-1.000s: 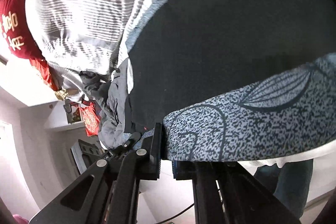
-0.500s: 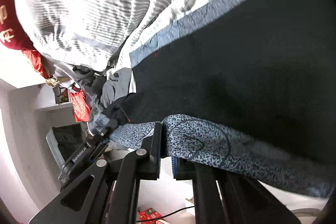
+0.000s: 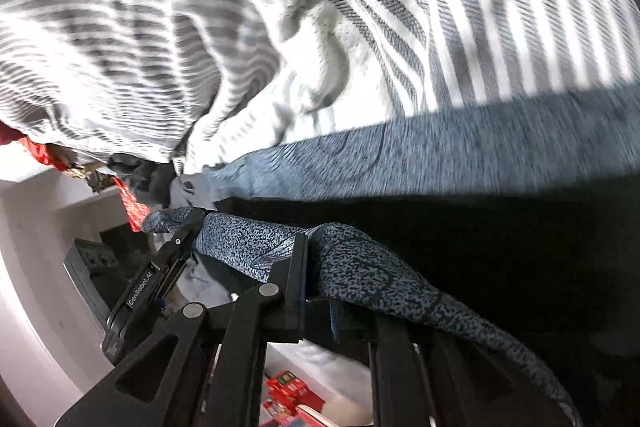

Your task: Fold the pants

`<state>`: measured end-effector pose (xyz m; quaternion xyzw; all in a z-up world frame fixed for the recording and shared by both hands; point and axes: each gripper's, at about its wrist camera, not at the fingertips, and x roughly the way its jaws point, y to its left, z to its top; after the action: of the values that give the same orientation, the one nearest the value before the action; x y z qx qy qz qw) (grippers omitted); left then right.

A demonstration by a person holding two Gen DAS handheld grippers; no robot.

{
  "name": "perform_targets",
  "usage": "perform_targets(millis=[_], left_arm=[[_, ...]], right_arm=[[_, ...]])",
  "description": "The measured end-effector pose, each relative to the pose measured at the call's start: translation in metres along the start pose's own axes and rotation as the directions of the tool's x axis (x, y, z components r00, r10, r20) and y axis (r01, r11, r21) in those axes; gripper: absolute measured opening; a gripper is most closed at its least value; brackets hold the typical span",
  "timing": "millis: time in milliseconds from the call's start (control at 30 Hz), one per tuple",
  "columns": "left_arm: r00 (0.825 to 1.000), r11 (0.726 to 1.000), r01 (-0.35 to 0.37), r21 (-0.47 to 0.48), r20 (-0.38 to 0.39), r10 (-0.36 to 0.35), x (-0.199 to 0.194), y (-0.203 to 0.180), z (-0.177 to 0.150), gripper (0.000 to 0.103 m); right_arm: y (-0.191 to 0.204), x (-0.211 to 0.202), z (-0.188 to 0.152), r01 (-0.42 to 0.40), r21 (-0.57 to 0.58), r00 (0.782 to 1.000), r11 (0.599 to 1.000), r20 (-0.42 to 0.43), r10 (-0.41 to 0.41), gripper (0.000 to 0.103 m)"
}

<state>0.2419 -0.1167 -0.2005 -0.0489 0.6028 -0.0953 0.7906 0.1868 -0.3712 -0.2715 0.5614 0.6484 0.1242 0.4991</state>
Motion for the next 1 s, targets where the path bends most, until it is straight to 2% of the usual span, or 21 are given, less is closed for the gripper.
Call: perform_targets(millis=[100,133,167,200,233,267,300,400,567,633,700,733,767,833,900,1000], left_arm=[[0.999,1.000,-0.023,-0.013,0.029,0.023,-0.003,-0.001,0.002,0.017],[0.998,0.999,-0.039,-0.006,0.054,0.039,-0.008,-0.003,0.003,0.017],[0.996,0.998,-0.055,0.005,0.075,0.054,-0.014,-0.005,0.002,0.030],[0.992,0.997,-0.076,0.015,0.104,0.074,-0.020,-0.007,0.002,0.054],[0.985,0.994,-0.103,0.023,0.141,0.099,-0.027,-0.008,0.001,0.065],[0.977,0.992,-0.122,0.032,0.178,0.114,-0.033,-0.010,0.001,0.071],[0.974,0.990,-0.133,0.042,0.193,0.123,-0.038,-0.013,0.002,0.071],[0.981,0.988,-0.139,0.066,0.146,0.128,-0.034,-0.014,-0.002,0.071],[0.976,0.970,-0.215,0.113,0.070,0.208,-0.008,-0.018,-0.022,0.071],[0.970,0.963,-0.243,0.114,0.036,0.240,0.006,-0.014,-0.032,0.071],[0.960,0.953,-0.278,0.123,0.004,0.279,0.021,-0.009,-0.043,0.072],[0.960,0.951,-0.280,0.128,0.013,0.281,0.025,-0.007,-0.047,0.073],[0.960,0.951,-0.280,0.134,0.031,0.278,0.025,-0.008,-0.050,0.073],[0.954,0.940,-0.301,0.159,0.045,0.298,0.025,-0.012,-0.052,0.073],[0.949,0.933,-0.314,0.174,0.042,0.312,0.023,-0.016,-0.051,0.073],[0.957,0.942,-0.289,0.171,0.027,0.289,0.013,-0.021,-0.053,0.072]], right_arm=[[-0.004,0.004,0.012,0.013,0.002,1.000,1.000,-0.020,-0.013,0.012],[-0.003,0.003,0.014,0.013,-0.007,1.000,1.000,-0.020,-0.013,0.018],[0.000,0.002,0.015,0.009,-0.020,1.000,1.000,-0.018,-0.009,0.030],[0.003,-0.002,0.017,0.001,-0.036,1.000,0.999,-0.010,-0.002,0.041],[0.007,-0.006,0.019,-0.008,-0.047,1.000,0.999,-0.002,0.008,0.067],[0.012,-0.012,0.021,-0.022,-0.057,1.000,0.998,0.009,0.022,0.084],[0.018,-0.019,0.025,-0.020,-0.069,0.999,0.997,0.026,0.022,0.084],[0.029,-0.037,0.022,-0.001,-0.099,0.999,0.995,0.051,0.006,0.084],[0.039,-0.049,-0.013,-0.011,-0.173,0.999,0.985,0.044,0.018,0.084],[0.036,-0.041,-0.026,0.013,-0.204,1.000,0.979,0.020,-0.009,0.084],[0.018,-0.031,-0.031,0.097,-0.225,0.995,0.969,0.019,-0.095,0.084],[0.008,-0.026,-0.028,0.141,-0.228,0.990,0.963,0.031,-0.138,0.079],[0.003,-0.022,-0.026,0.165,-0.226,0.986,0.960,0.043,-0.160,0.065],[-0.010,-0.027,-0.018,0.160,-0.175,0.986,0.971,0.067,-0.151,0.052],[-0.012,-0.043,-0.017,0.124,-0.130,0.988,0.984,0.106,-0.111,0.052],[-0.003,-0.073,-0.033,0.173,-0.168,0.974,0.970,0.174,-0.143,0.059]])
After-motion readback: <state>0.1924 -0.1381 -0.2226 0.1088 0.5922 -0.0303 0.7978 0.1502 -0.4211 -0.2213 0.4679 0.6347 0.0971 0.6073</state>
